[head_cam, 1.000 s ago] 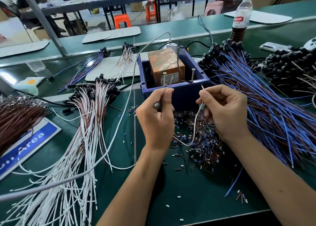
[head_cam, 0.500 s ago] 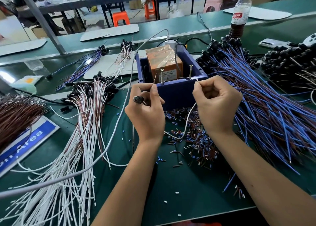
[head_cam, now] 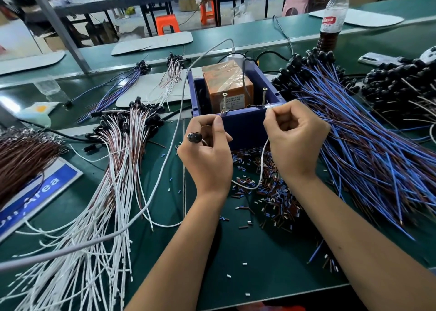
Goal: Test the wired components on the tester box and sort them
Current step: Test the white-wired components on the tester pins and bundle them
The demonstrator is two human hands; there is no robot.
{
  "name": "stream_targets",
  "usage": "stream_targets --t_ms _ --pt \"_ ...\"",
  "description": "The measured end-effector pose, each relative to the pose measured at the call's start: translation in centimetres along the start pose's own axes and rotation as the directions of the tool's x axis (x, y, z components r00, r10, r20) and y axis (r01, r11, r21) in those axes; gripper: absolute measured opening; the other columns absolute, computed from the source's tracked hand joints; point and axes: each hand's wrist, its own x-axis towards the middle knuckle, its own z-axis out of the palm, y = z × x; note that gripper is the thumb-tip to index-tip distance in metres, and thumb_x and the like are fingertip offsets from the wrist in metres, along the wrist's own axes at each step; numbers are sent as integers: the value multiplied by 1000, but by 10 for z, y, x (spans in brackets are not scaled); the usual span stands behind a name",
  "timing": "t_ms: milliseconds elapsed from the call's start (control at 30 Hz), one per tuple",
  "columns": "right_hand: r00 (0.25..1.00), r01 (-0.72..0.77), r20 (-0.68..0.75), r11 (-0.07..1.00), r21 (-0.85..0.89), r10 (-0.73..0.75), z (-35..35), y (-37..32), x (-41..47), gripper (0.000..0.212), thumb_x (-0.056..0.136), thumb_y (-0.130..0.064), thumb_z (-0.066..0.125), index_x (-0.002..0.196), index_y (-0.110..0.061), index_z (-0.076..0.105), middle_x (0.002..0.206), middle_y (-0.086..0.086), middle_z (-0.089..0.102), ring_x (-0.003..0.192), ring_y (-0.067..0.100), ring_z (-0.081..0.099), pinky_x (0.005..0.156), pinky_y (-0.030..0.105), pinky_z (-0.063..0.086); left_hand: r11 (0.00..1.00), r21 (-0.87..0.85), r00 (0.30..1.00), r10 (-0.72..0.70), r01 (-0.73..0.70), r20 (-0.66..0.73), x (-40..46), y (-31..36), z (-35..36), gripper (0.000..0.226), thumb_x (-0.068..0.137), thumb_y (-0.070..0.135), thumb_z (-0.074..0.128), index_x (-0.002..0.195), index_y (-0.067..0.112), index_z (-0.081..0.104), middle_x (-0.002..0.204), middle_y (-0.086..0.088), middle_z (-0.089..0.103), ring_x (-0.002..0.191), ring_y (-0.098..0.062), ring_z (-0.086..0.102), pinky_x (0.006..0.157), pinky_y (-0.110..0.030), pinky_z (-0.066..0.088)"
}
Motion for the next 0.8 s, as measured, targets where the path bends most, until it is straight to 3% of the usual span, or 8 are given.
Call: stream_targets --t_ms 200,467,733,800 --pt "1000 10 13 1000 0 -10 2 -3 0 20 95 -14 72 76 -8 72 63 -4 65 56 8 60 53 24 48 999 40 999 27 -25 -30 1 2 1 15 98 17 65 84 22 64 62 14 65 57 -14 65 64 -18 48" --pt "1000 -6 27 1000 0 6 0 -4 0 19 96 -16 71 80 -6 74 66 -2 68 58 8 63 54 29 51 998 43 999 45 -44 -27 1 3 1 14 98 15 65 85 20 65 61 19 63 58 -8 64 67 -4 40" --pt "991 -134 -19 988 75 136 -14 2 -2 18 96 -20 72 78 -18 70 66 -6 68 59 13 66 56 30 54 994 -91 993 51 -61 -110 -1 15 -2 17 101 8 62 89 21 62 62 4 62 55 -10 59 60 -19 46" --pt "989 -141 -23 986 86 144 -22 1 2 16 95 -18 72 79 -18 70 68 -7 68 60 12 65 57 28 54 990 -138 997 -15 5 -78 -2 20 2 16 101 7 62 88 18 63 61 5 62 55 -11 58 61 -22 46"
